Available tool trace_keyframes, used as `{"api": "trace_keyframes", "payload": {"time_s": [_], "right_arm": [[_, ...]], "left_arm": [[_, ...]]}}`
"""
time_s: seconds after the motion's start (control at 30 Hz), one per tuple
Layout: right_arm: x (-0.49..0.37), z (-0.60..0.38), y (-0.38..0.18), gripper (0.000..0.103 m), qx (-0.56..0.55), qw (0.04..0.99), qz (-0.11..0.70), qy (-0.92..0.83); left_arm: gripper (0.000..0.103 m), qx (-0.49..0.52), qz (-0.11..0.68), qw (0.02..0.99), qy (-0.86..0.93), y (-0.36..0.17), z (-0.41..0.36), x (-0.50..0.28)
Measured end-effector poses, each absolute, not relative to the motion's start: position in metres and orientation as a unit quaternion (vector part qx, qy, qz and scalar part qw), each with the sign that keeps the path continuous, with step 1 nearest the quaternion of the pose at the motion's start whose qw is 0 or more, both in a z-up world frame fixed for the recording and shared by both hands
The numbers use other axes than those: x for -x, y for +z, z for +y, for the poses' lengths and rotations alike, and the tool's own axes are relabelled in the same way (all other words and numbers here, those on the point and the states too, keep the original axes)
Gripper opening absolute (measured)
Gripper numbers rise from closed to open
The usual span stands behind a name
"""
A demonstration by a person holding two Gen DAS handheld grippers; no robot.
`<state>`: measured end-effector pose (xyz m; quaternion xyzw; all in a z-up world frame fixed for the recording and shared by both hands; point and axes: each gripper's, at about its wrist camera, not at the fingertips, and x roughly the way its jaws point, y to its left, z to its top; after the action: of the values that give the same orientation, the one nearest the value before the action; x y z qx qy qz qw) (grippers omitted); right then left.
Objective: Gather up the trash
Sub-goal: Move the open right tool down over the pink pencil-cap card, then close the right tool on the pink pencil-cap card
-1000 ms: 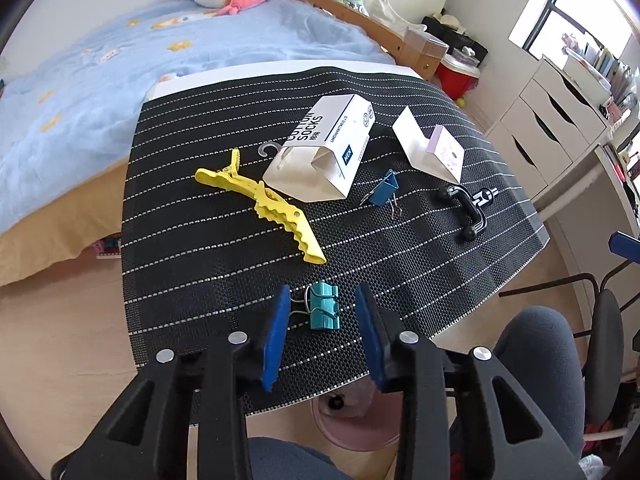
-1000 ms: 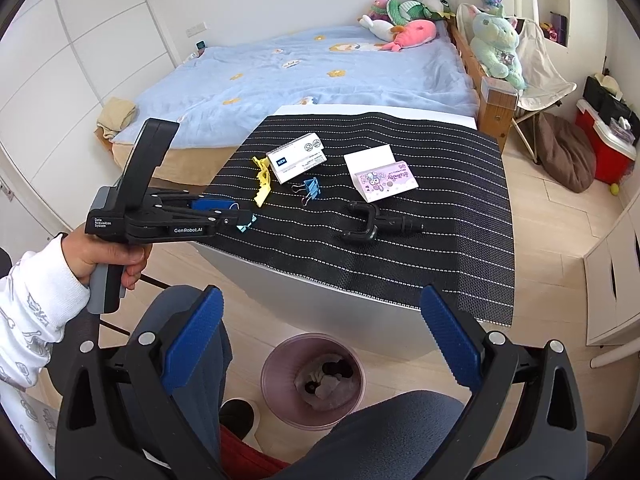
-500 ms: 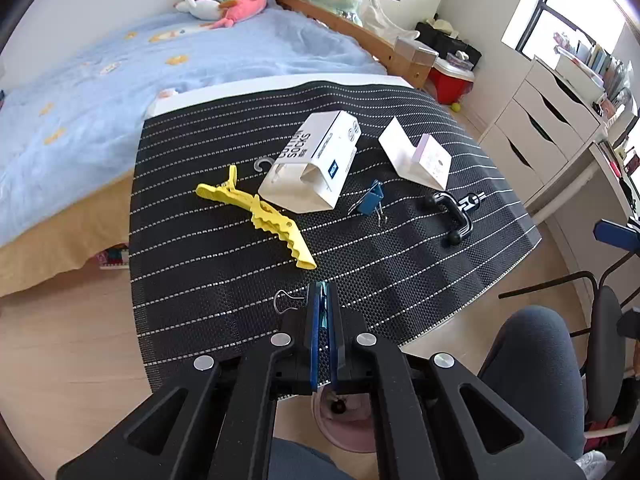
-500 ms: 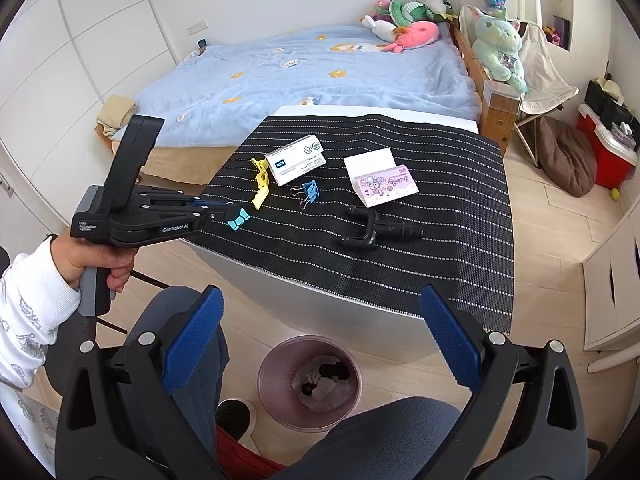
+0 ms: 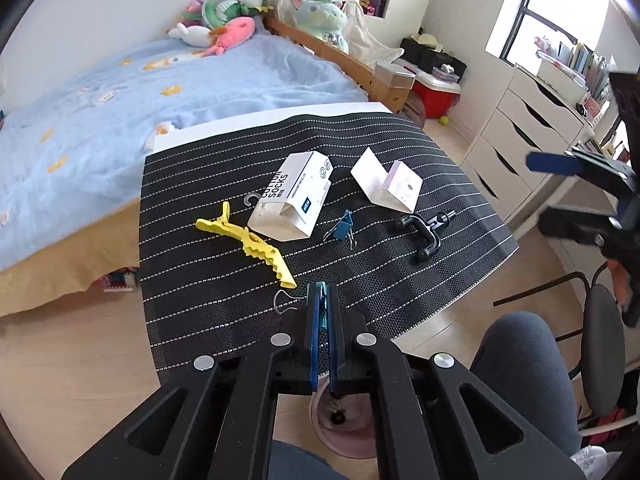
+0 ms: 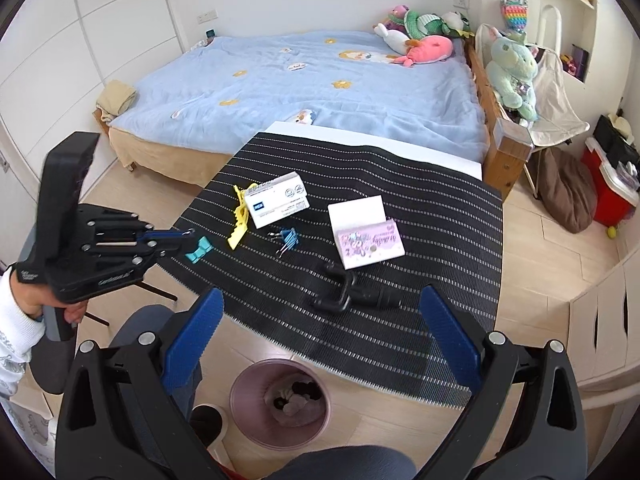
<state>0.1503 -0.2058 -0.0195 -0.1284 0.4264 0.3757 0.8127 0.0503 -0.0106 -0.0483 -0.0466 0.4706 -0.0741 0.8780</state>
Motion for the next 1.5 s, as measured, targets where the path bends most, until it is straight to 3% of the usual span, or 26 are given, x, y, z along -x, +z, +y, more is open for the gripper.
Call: {"api": "trace_keyframes", "payload": {"time_s": [0.33, 0.77, 1.17, 1.5], "right_arm": [[-0.204, -0.174, -0.029, 0.097, 0.181, 0.789, 0.443, 0.385], [-0.245, -0.141, -0.087, 0.096, 0.225, 0.731, 0.505, 0.4], [-0.255, -0.135, -0.118, 0.064, 0.234, 0.707, 0.543, 0.388], [-0.251, -0.142, -0.107, 0.063, 0.218, 0.731, 0.525, 0.378]], "left_arm": [[0.003, 0.05, 0.465, 0.881, -0.072, -0.043, -0.006, -0.046], [0.003, 0.062, 0.47, 0.878, -0.068, -0.048, 0.002, -0.042], [0.003, 0.071, 0.475, 0.875, -0.063, -0.055, 0.006, -0.04], [0.003, 0.072, 0.475, 0.875, -0.065, -0.056, 0.004, -0.039]]}}
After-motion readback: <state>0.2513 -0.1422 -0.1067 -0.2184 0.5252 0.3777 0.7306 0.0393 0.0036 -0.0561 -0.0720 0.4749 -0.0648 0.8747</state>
